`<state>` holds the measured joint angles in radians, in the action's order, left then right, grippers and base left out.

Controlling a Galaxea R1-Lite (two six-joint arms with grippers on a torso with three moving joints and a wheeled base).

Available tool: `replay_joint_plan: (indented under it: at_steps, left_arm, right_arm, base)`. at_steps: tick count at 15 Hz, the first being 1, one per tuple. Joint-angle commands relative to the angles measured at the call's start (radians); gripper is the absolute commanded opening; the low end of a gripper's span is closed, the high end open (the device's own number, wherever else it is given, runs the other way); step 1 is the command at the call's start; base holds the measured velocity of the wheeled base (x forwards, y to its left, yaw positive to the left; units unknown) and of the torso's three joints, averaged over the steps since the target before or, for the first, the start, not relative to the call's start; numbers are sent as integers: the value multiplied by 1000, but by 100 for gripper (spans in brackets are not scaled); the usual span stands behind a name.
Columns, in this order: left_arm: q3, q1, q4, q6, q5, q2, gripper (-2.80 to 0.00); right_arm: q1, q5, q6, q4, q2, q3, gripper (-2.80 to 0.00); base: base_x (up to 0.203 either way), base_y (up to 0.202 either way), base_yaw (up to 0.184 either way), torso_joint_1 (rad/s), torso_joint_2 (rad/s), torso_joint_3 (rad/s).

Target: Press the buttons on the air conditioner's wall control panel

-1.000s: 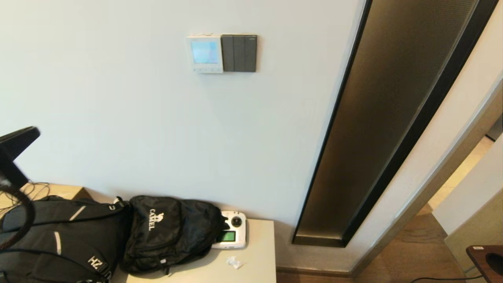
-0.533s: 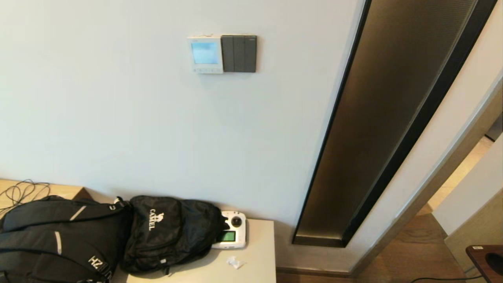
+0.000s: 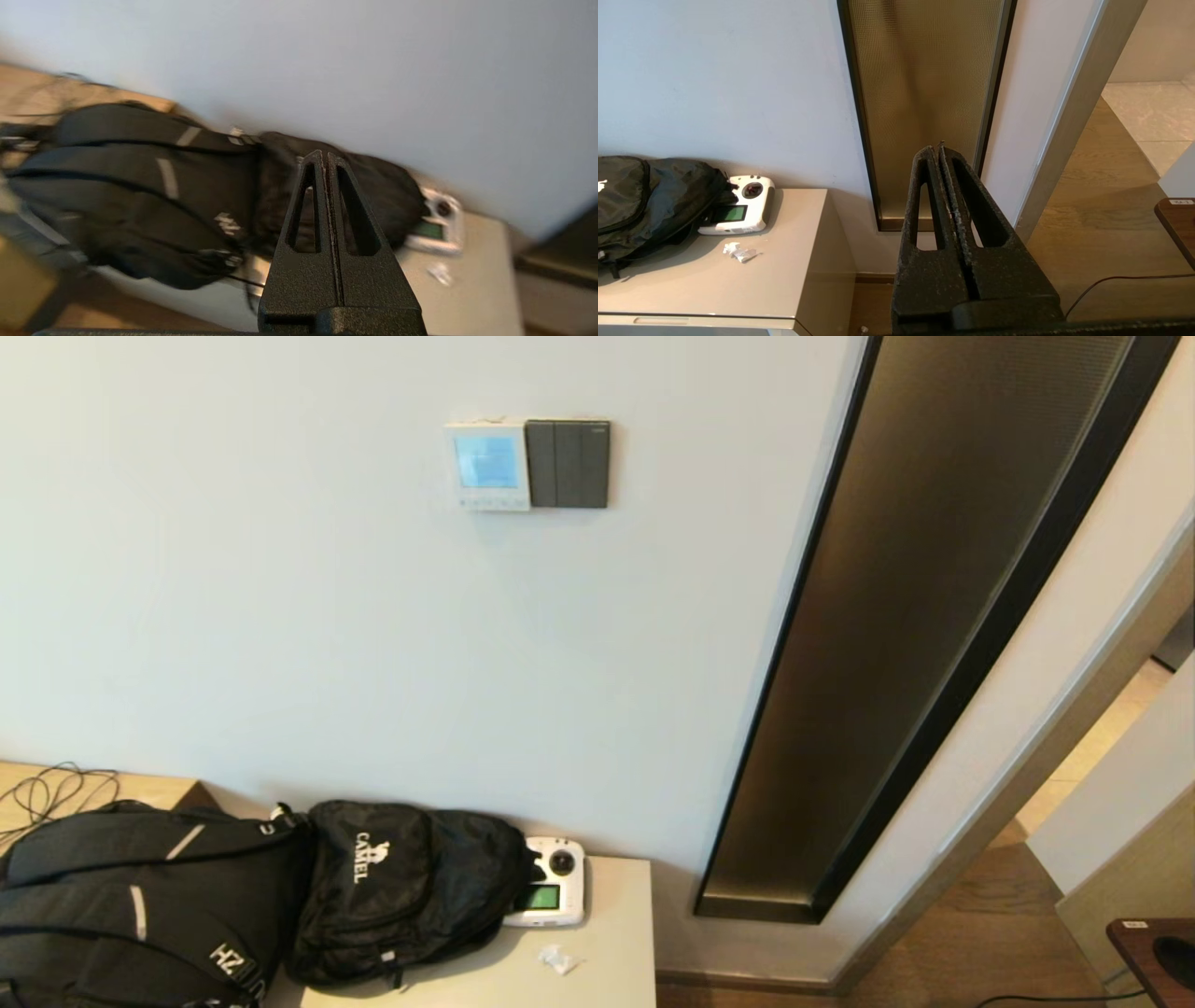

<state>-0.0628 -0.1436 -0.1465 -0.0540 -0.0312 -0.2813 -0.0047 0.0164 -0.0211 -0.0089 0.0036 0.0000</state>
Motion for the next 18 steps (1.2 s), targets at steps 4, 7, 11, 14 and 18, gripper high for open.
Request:
replay_joint_plan:
  at_steps: [4,7,11,14,18]
  left_arm:
    - [63,-1,-46,-12,-195,-1,-280]
    - [63,0,-67,-17,-280,-1,-280]
    - [64,21,-49,-10,-422,3,-280]
    - [61,154,-37,-13,-407,0,-280]
    - [50,208,17,-14,-176,8,-280]
  right_arm:
    - [0,0,0,0,1,2,-280]
    - [0,0,0,0,1,2,-280]
    - [0,0,0,0,1,2,-280]
    - [0,0,0,0,1,2,-280]
    - [0,0,0,0,1,2,-280]
  base:
    - [0,0,0,0,0,0]
    - [0,0,0,0,0,0]
    - [0,0,0,0,0,0]
    - [0,0,0,0,0,0]
    - [0,0,0,0,0,0]
